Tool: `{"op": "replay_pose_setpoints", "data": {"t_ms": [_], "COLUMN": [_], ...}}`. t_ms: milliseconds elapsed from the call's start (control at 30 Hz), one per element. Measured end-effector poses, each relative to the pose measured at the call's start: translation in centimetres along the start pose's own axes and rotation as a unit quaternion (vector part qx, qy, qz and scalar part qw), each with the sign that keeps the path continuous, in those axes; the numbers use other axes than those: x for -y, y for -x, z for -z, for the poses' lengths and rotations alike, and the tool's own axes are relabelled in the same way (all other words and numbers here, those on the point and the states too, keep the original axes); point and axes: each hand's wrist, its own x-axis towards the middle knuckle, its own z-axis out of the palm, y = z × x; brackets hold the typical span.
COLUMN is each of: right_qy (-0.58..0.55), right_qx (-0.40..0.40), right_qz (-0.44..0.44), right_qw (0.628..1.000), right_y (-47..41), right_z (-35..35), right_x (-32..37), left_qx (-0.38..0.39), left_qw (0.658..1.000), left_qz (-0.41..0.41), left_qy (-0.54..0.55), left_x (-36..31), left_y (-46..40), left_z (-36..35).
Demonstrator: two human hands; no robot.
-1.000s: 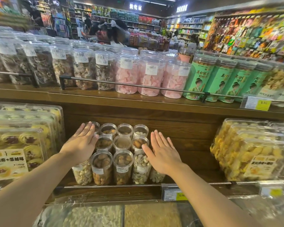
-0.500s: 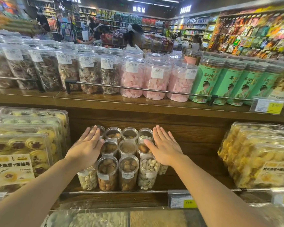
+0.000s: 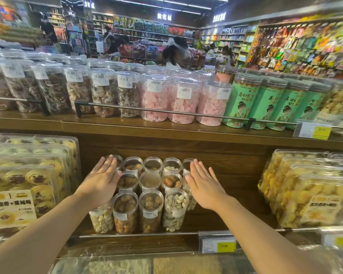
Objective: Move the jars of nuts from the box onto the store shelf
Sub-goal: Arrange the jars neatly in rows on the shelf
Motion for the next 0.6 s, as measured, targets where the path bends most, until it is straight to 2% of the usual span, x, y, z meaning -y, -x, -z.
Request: {"op": "replay_pose_setpoints", "data": {"t_ms": [267,367,500,600], "right_qy": [0.005,0.000,0.001,0.027], "right_qx": [0.013,-0.024,-0.018,-0.015], "right_qz": [0.002,0.006,0.081,0.097], "right_qw": [1.000,1.000,0.997,0.995], "right_y": [-0.1,1.0,3.9,3.7], "right_z": [0.5,1.0,0.0,-1.0], "right_x": [0.0,1.1,5.4,7.4], "left_qx": [-0.006,-0.007,-0.012,-0.015], "left_qw": [0.999,1.000,0.999,0.997], "left_qz": [-0.029,-0.020,-0.014,-0.011], "left_qy": [-0.013,-0.009,0.042,0.071], "left_x": [1.6,2.6,1.7,0.5], "left_y": [-1.0,-1.7,-1.0,0.1], "left_z": [-0.9,-1.5,-1.0,-0.4]}}
